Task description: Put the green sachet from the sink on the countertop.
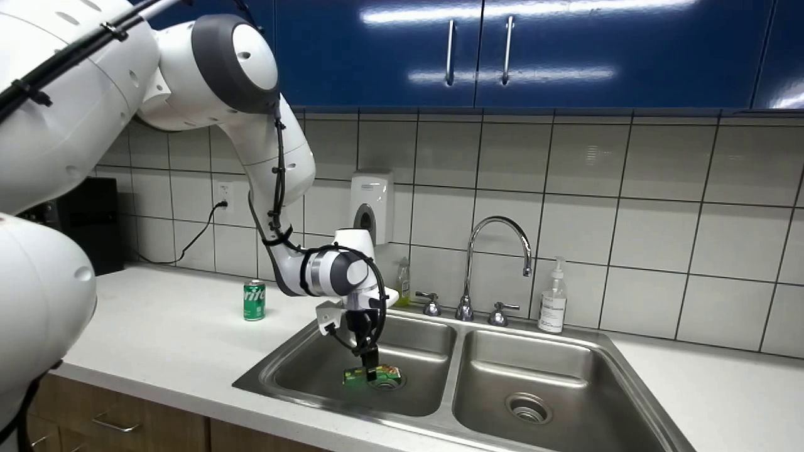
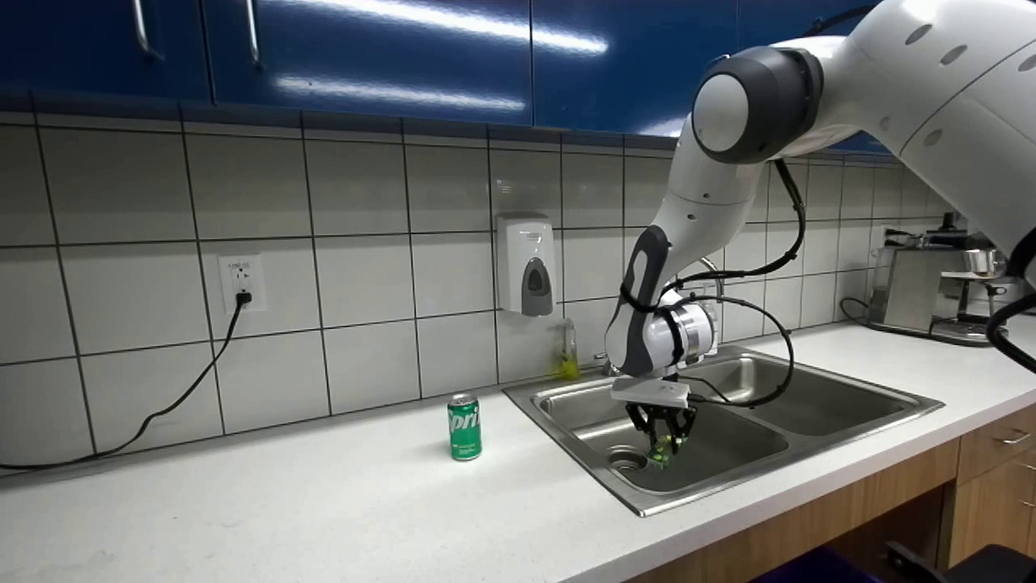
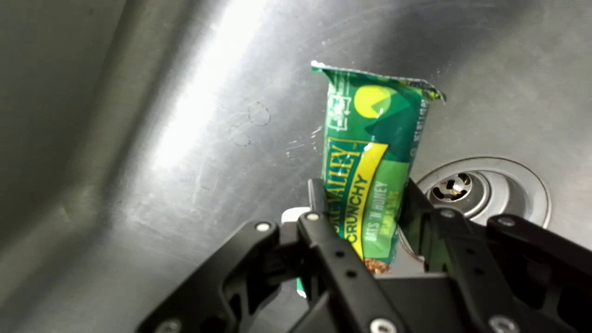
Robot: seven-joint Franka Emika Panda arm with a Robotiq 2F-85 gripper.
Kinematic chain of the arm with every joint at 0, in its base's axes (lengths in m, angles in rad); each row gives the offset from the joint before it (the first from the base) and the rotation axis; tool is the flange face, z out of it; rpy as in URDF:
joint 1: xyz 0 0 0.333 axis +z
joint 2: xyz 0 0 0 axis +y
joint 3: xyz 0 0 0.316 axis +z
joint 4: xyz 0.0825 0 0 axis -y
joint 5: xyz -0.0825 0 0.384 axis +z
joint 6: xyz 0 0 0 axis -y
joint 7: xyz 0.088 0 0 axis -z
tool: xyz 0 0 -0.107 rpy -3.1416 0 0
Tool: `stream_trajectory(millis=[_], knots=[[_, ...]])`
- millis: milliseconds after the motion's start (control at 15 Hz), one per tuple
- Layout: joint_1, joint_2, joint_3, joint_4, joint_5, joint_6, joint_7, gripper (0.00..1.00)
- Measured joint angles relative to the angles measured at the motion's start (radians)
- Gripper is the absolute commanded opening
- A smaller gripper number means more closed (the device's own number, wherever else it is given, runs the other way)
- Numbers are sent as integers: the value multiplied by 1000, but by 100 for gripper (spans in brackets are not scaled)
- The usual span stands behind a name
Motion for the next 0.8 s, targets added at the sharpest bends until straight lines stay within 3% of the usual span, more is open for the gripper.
stream_trajectory(millis=[800], knots=[[10, -225, -1, -164, -109, -11, -37, 16]])
